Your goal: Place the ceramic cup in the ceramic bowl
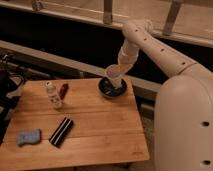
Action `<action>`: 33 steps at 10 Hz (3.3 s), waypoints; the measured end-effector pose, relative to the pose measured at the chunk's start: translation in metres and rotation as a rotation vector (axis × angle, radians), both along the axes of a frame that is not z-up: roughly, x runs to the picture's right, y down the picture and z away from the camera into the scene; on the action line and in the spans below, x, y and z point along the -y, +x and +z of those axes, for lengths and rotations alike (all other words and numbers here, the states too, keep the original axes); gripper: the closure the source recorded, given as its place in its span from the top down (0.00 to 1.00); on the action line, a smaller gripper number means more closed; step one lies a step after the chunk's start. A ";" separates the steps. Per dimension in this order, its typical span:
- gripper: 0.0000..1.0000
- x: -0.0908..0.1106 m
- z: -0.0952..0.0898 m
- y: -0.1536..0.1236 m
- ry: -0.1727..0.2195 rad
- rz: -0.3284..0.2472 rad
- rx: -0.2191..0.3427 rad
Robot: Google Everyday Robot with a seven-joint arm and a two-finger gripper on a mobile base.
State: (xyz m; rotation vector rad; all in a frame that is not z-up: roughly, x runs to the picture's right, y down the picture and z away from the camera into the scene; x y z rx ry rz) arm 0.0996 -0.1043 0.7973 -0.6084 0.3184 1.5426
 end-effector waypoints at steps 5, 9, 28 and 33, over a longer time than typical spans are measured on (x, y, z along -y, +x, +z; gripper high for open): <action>0.00 -0.022 0.038 -0.001 -0.035 -0.022 -0.012; 0.00 -0.026 0.054 0.003 -0.060 -0.035 -0.017; 0.32 -0.057 0.108 -0.015 -0.100 -0.079 0.009; 0.58 -0.055 0.107 -0.018 -0.094 -0.086 0.010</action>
